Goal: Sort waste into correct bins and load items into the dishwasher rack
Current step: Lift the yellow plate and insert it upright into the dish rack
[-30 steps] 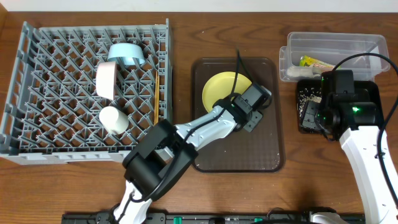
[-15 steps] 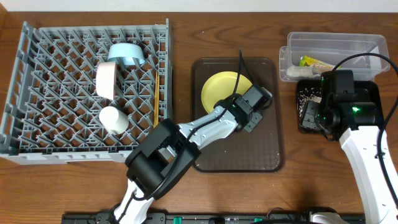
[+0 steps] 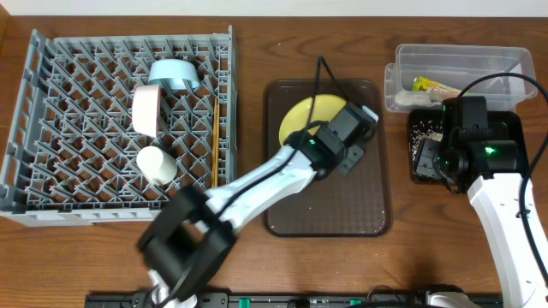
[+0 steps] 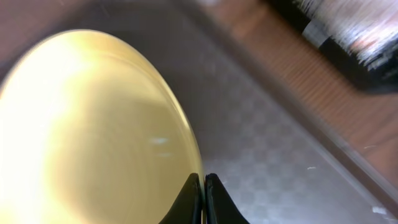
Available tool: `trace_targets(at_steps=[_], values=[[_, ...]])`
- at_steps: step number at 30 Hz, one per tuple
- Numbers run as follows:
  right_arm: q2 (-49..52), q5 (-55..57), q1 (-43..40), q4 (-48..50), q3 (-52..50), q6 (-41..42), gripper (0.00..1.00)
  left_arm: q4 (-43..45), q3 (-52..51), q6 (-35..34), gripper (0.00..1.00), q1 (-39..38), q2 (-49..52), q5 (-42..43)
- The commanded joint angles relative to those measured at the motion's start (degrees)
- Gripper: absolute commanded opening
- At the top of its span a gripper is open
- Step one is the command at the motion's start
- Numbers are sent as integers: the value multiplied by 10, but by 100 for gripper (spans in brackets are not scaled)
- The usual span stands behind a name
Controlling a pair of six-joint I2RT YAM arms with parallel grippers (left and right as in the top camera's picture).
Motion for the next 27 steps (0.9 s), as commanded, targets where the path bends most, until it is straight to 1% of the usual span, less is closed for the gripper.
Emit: trace_targets(at_steps=[1,5,8,11,12,15,19,20,24,27], values=[[-1,1,-6,1,2,8,64,-13,0,1,6,16,-67,2],[-1,1,-6,0,2,8,64,-55,0,-2,6,50,-131,2],[-1,1,-6,0,2,8,64,-94,0,-30,6,93,-177,3],[-1,1,-6,0,2,8,64,-128,0,-57,6,152,-215,47],[-1,1,-6,1,2,8,64,-134,0,-63,6,173,-225,75],[-1,1,-6,1,2,8,64,-139,0,-80,6,252,-246,202],[-1,1,-6,1,2,8,64,-139,0,-127,6,367,-246,370],[-1,1,-6,1,2,8,64,-139,0,-131,6,388,-244,403],[-1,1,-6,2,2,8,64,-131,-1,-142,6,482,-221,582],[-1,1,-6,2,2,8,64,-129,-2,-142,6,524,-201,679]])
